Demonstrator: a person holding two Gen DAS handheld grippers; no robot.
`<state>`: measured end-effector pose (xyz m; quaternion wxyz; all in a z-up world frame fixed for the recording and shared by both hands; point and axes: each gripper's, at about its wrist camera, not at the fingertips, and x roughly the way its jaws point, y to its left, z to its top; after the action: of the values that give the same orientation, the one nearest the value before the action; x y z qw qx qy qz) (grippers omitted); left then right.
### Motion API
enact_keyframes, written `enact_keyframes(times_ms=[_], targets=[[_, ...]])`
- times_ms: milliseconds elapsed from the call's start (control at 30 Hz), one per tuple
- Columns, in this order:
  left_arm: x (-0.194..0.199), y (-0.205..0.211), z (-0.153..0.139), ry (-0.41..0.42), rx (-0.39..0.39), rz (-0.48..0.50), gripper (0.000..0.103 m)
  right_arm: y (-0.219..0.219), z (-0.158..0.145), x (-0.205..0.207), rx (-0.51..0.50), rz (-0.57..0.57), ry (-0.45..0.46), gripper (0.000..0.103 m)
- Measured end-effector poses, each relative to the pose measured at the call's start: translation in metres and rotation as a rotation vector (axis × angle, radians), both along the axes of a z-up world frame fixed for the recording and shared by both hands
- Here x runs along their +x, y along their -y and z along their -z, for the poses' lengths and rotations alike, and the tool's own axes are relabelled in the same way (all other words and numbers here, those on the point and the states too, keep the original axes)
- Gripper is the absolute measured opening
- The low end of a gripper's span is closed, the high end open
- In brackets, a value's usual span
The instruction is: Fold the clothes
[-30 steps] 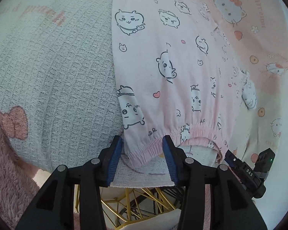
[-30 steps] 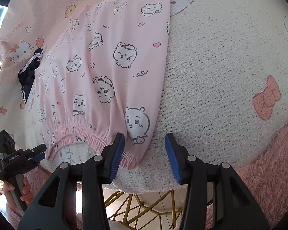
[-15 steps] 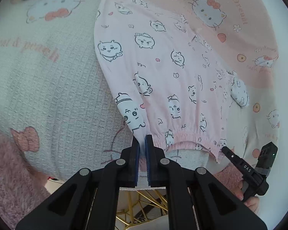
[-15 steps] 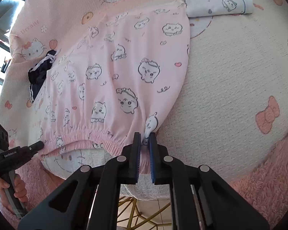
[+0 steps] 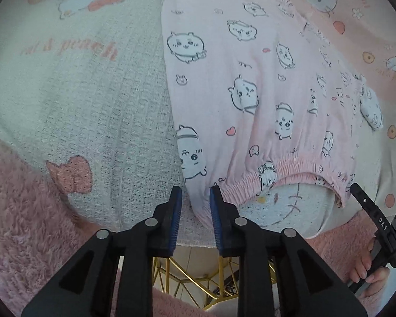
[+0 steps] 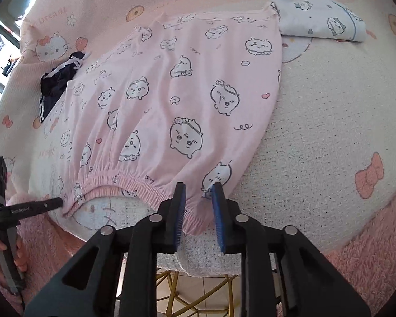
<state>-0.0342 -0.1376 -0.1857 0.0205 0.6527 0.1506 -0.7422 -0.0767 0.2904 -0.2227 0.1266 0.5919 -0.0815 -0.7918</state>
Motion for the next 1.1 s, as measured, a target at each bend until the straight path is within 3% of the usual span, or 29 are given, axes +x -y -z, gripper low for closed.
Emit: enact_keyframes(times_ms=[67, 133, 233, 300, 400, 533, 667, 733, 967, 1100], targets=[[0.000, 0.000, -0.015, -0.060, -0.023, -0.002, 0.040, 0.005, -0.002, 0.001, 0.017, -0.006, -0.016, 0.021], [0.000, 0.001, -0.031, -0.120, -0.044, 0.000, 0.040, 0.006, -0.014, 0.005, 0.013, -0.026, -0.066, 0.021], [-0.012, -0.017, -0.024, -0.125, -0.024, 0.081, 0.040, 0.012, -0.028, 0.008, 0.014, -0.073, -0.128, 0.022], [-0.021, -0.032, -0.007, -0.083, 0.005, 0.133, 0.040, 0.027, -0.018, 0.005, 0.066, -0.144, -0.084, 0.027], [-0.024, -0.046, 0.013, -0.025, 0.037, 0.164, 0.040, 0.016, 0.004, 0.005, 0.104, -0.115, 0.025, 0.027], [-0.009, -0.034, 0.019, 0.027, 0.059, 0.117, 0.040, -0.016, 0.006, -0.001, 0.050, -0.005, 0.075, 0.027], [-0.031, -0.008, 0.019, 0.002, 0.089, 0.057, 0.041, -0.045, -0.001, -0.008, -0.109, 0.108, 0.082, 0.028], [-0.042, 0.005, 0.020, -0.014, 0.102, 0.028, 0.043, -0.046, -0.004, -0.015, -0.137, 0.127, 0.071, 0.031], [-0.083, 0.052, 0.020, -0.067, 0.148, -0.075, 0.043, 0.017, -0.030, -0.051, -0.043, -0.052, 0.004, 0.034], [-0.104, 0.071, 0.022, -0.091, 0.169, -0.112, 0.043, 0.052, -0.036, -0.072, -0.030, -0.095, -0.009, 0.035]])
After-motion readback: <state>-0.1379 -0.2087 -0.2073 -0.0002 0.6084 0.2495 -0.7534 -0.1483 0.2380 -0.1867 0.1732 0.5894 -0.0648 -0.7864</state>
